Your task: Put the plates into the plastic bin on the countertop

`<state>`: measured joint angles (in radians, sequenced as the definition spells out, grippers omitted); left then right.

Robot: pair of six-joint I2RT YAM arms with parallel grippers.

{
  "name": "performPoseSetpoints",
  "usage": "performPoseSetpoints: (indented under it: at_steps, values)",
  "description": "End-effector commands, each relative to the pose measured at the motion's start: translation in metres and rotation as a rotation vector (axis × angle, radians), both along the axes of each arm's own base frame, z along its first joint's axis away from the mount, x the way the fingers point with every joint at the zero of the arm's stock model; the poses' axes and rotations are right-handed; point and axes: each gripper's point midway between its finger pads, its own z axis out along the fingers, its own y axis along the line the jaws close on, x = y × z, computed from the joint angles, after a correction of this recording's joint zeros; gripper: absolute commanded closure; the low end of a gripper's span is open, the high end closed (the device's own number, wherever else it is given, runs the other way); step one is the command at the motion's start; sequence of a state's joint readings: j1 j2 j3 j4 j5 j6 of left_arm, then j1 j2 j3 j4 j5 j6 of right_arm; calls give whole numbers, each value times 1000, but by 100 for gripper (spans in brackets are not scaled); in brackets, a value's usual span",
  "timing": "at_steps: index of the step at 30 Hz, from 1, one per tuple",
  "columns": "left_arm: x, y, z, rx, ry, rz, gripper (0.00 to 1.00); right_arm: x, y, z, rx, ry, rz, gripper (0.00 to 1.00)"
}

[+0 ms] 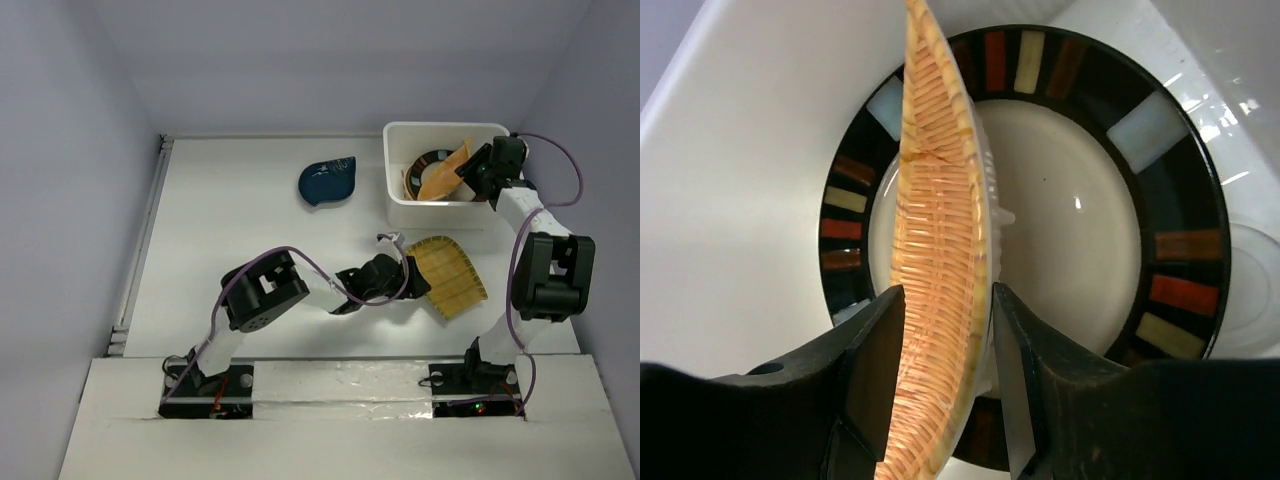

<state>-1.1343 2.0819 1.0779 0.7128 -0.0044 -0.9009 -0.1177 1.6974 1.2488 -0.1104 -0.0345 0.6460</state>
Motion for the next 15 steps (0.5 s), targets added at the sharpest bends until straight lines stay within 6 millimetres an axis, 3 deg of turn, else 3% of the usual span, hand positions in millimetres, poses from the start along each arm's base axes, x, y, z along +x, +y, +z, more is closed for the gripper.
performPoseSetpoints:
  at_steps: [1,5,8,9,10,11,13,15]
  values:
    - [8,-3,-4,-13,-4,68,45,3,-8,35,-51,-74,-9,54]
    - [13,0,-12,-24,7,117,51,-9,-8,64,-59,-148,-19,53]
    - [18,2,-15,-31,1,149,61,-30,-5,96,-57,-244,-27,53]
    - [15,0,-15,-36,0,149,65,-42,-1,121,-49,-309,-24,53]
    - [17,0,-13,-48,-7,159,83,-52,3,113,-34,-306,-12,53]
    - [17,0,-13,-53,-11,160,96,-57,8,127,-17,-371,-2,51]
    - [16,3,-11,-57,-14,160,100,-86,23,128,13,-422,55,48]
    - [14,7,9,-109,-35,158,100,-104,39,132,43,-484,128,41]
